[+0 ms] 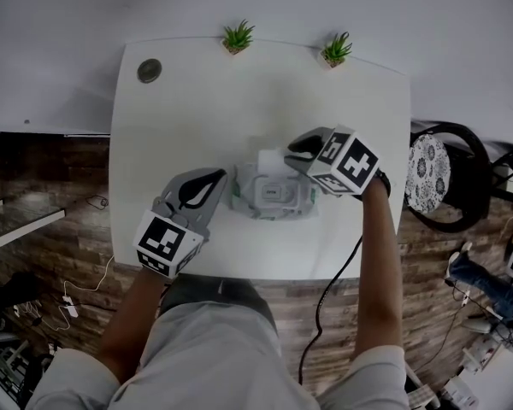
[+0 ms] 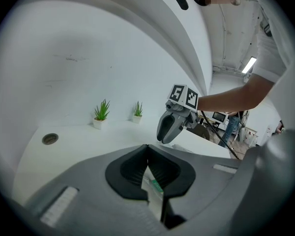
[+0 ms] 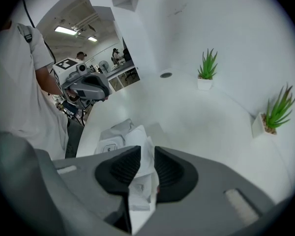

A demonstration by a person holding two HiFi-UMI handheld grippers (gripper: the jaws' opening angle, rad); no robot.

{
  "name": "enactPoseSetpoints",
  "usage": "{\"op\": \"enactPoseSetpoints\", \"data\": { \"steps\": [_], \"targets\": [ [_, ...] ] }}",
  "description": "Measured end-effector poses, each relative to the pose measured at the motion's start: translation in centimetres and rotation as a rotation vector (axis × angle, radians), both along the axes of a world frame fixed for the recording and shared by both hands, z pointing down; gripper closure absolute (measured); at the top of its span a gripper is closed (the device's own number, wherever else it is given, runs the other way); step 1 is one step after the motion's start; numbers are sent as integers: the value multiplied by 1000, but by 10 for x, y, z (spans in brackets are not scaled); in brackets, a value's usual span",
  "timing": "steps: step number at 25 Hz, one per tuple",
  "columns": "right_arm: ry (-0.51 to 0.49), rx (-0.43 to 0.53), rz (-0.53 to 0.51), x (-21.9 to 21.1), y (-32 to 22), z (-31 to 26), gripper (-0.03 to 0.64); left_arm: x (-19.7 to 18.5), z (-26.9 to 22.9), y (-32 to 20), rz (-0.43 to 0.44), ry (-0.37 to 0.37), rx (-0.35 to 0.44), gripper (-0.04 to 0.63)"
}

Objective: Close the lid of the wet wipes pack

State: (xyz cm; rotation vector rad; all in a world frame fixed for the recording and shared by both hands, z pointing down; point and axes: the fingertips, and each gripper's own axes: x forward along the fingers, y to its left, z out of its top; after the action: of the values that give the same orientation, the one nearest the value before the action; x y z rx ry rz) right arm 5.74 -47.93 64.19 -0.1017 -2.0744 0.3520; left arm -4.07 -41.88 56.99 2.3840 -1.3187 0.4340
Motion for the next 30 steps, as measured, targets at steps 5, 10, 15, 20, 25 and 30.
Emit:
{"op": "enactPoseSetpoints", "data": {
  "steps": [5, 10, 15, 20, 25, 30],
  "targets": [
    [-5, 31, -40, 4, 20, -18, 523, 9, -9, 9, 10, 6, 20, 588],
    [-45, 17, -62, 6, 47, -34, 523, 18, -16, 21, 23, 4, 33, 589],
    [-36, 4, -97, 8, 77, -27, 523, 22, -20, 30, 27, 3, 42, 589],
    [-21, 11, -101, 12, 96, -14, 512, 26, -17, 39, 32, 3, 37, 588],
    [-12, 11, -94, 10, 109, -5, 509, 31, -18, 44, 37, 4, 37, 589],
    [-1, 19, -68, 9, 112, 4, 511, 33, -17, 46, 42, 3, 37, 589]
  ]
}}
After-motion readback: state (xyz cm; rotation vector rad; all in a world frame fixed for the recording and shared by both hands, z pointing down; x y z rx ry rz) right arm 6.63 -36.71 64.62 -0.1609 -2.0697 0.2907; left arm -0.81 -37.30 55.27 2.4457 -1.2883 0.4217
